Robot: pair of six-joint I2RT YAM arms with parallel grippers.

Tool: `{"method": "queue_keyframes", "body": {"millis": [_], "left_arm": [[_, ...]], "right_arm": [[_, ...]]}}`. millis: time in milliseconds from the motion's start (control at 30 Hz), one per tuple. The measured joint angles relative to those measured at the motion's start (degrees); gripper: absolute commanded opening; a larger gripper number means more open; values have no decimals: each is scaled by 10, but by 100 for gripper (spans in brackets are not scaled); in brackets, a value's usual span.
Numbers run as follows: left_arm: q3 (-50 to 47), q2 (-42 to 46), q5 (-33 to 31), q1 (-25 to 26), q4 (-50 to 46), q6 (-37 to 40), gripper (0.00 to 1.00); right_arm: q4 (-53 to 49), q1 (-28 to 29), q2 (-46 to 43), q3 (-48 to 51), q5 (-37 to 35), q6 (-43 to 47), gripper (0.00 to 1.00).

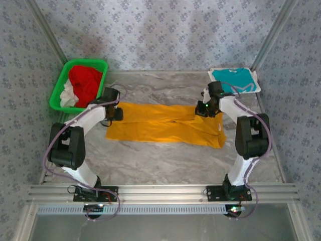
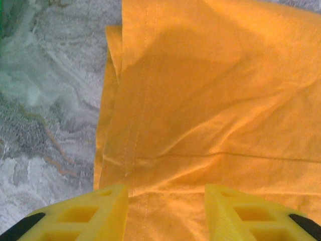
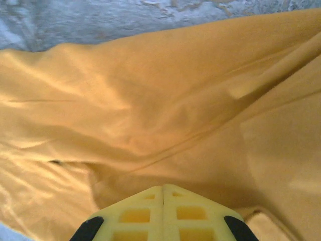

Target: Fold and stack the t-shirts

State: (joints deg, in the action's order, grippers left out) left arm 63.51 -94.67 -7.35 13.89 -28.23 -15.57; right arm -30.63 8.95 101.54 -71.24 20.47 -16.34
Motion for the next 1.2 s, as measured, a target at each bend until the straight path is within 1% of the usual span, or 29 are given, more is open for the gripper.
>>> {"method": "queue_keyframes", "body": {"millis": [133,300,500,633,767,833,933,1000,1100,1133,1167,1200], "left_arm": [[-10,11,-2,0,0,-2,44],[-10,12,-8,0,0,-2,44],[-10,12,-8,0,-1,-2,44],[-10,12,-9,0,-2,-2,44],[-10,12,-9,0,-2,-2,44],[-10,12,-9,0,-2,-1,44],[-10,12,-9,0,-2,-1,45],[-10,12,-9,0,-2,0,45],[-8,8,-9,0,-2,1,45],[-7,4,-9,0,-2,1,45],[-6,3,-9,0,-2,1,45],[-6,1,-9,0,-2,1,45]], "right_arm": [[9,12,-50,41,5,-6,0],[14,17,-67,109,15,-19,0],[4,28,-83,120,12,-27,0],[-8,37,-126,146,2,-40,0],[-34,42,-169,151,-19,-46,0],[-44,46,-186,151,-25,-49,4],[-52,57,-196,153,-31,-55,6],[-52,65,-199,161,-32,-62,10],[-55,81,-199,181,-31,-72,10],[-57,87,-200,188,-31,-77,13],[-60,92,-202,195,-31,-82,21],[-64,97,-205,201,-31,-90,25]]}}
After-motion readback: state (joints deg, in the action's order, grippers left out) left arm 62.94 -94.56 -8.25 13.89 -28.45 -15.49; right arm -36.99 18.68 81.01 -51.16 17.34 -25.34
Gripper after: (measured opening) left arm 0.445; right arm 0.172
